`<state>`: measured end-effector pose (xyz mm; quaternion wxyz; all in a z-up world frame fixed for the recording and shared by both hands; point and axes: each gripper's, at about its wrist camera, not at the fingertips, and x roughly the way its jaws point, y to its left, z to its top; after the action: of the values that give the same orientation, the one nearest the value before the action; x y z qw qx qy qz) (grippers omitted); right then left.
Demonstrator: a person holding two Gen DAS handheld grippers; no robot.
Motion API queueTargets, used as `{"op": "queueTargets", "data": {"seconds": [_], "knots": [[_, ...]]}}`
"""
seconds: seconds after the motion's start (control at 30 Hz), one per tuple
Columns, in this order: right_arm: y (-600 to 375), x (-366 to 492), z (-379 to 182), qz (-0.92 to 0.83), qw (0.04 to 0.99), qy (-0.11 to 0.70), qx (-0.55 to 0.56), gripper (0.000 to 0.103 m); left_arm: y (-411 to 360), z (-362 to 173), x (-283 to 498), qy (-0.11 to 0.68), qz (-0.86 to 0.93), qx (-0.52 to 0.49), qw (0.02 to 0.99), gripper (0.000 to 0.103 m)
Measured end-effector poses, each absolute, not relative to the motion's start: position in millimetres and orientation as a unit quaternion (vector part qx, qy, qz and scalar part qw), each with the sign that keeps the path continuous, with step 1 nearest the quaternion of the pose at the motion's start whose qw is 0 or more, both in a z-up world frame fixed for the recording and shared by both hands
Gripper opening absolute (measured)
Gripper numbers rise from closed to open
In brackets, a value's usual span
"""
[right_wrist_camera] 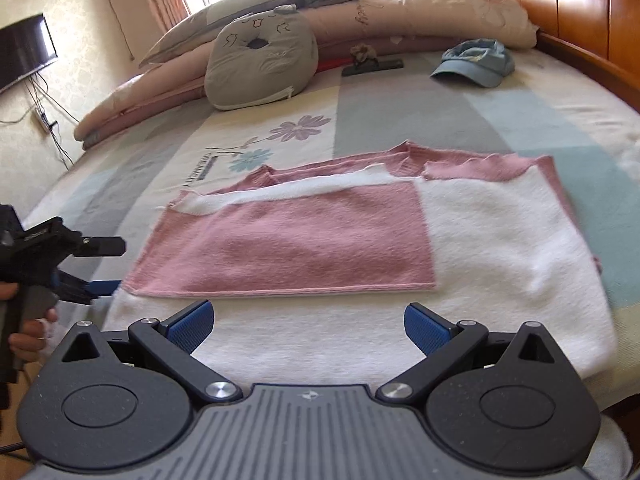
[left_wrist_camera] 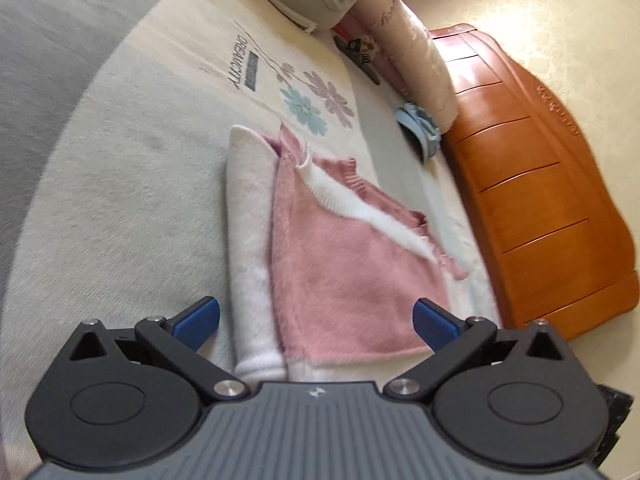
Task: Fold clothes
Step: 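Roll the left gripper and grasp the sweater's folded side edge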
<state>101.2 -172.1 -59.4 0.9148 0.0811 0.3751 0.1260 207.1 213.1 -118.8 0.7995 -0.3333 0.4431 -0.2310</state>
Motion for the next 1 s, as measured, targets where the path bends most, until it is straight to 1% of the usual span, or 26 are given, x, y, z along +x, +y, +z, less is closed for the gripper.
{"op": "queueTargets", "data": {"seconds": [0.27, 0.4, 0.53, 0.77, 0.93, 1.0], "knots": [[-170.3, 104.9, -58.8, 0.130, 0.911, 0.379, 0.097, 0.103, 197.2, -117.2, 243.7, 0.451, -0.260, -0.316, 0.793, 0.102], [-172.1, 105.8, -59.2, 0.133, 0.909, 0.381, 0.107, 0.103, 193.0, -118.0, 254.8, 0.440, -0.271, -0.306, 0.800, 0.102], [-173.9, 106.7, -59.6, 0.135, 0.907, 0.382, 0.116, 0.103, 195.3, -118.9, 255.7, 0.443, -0.278, -0.321, 0.789, 0.102], [-175.2, 108.1, -59.8, 0.144, 0.903, 0.383, 0.128, 0.103, 204.8, -125.5, 233.5, 0.468, -0.322, -0.351, 0.744, 0.102], [-174.6, 109.6, -59.7, 0.146, 0.902, 0.384, 0.131, 0.103, 199.5, -128.9, 257.2, 0.471, -0.330, -0.367, 0.731, 0.101], [-174.7, 110.3, -60.0, 0.143, 0.902, 0.385, 0.130, 0.103, 190.9, -128.2, 268.7, 0.469, -0.338, -0.353, 0.736, 0.101]]}}
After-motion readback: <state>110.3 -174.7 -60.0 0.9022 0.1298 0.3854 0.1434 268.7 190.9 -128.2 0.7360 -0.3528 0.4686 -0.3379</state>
